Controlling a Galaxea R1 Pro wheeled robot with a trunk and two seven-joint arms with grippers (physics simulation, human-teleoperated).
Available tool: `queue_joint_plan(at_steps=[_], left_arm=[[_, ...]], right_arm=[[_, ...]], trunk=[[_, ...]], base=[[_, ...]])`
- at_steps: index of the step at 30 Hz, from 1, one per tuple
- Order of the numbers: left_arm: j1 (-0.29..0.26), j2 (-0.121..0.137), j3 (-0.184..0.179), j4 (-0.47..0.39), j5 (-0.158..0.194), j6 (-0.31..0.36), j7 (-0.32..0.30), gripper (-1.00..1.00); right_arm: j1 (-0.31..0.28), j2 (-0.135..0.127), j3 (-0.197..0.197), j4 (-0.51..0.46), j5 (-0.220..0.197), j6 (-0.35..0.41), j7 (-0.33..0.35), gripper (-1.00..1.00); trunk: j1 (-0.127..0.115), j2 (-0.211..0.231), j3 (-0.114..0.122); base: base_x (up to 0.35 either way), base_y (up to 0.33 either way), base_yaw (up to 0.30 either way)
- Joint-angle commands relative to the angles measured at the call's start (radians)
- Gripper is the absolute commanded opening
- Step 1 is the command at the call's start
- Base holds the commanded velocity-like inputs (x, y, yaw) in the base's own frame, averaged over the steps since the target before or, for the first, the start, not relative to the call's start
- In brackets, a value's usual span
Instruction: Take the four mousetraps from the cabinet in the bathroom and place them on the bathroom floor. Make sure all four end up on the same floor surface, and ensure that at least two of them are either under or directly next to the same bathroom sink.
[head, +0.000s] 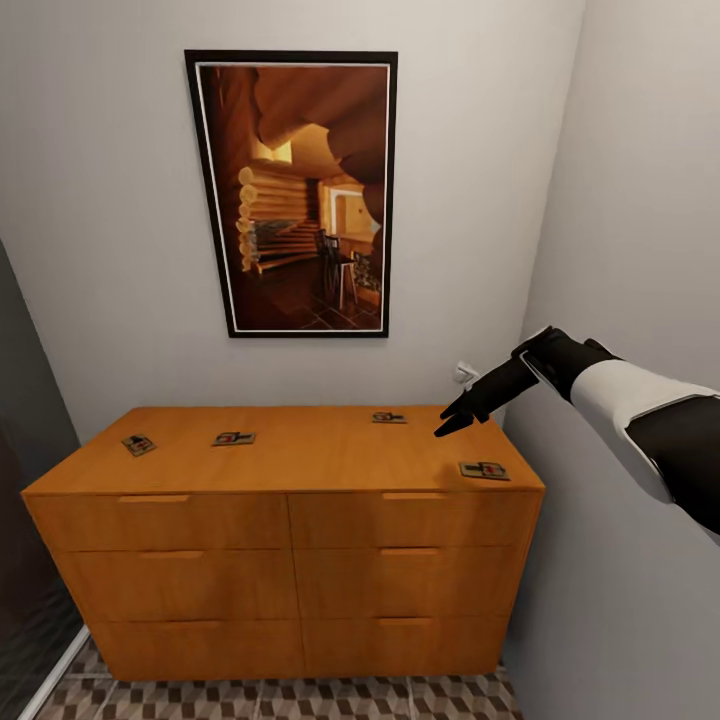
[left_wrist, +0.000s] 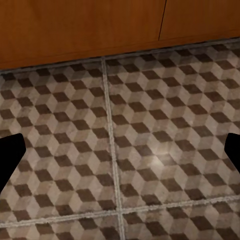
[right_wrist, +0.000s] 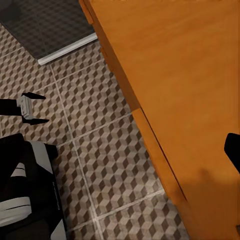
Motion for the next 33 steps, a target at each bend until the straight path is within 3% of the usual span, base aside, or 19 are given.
queue_joint_plan(at_steps=[1, 19, 27, 33], left_arm=[[-0.002, 0.000, -0.004, 0.004, 0.002, -0.006, -0.002, 1.00], [-0.002, 0.000, -0.004, 0.004, 0.002, -0.006, -0.002, 1.00], [-0.002, 0.000, -0.004, 0.004, 0.002, -0.006, -0.002, 1.00], [-0.002, 0.000, -0.004, 0.004, 0.002, -0.006, -0.002, 1.00]], right_arm=[[0.000, -0.001, -0.008, -0.002, 0.010, 0.011, 0.004, 1.00], [0.016, -0.002, -0.009, -0.002, 0.011, 0.011, 0.003, 1.00], [0.017, -0.016, -0.009, -0.002, 0.018, 0.010, 0.002, 1.00], [0.017, -0.046, -0.008, -0.002, 0.029, 0.009, -0.006, 1.00]], trunk=[[0.000, -0.001, -0.001], [0.000, -0.001, -0.001], [0.000, -0.001, -0.001], [0.000, -0.001, -0.001]], base=[[0.016, 0.000, 0.000], [0.002, 0.000, 0.000], [0.000, 0.000, 0.000], [0.000, 0.000, 0.000]])
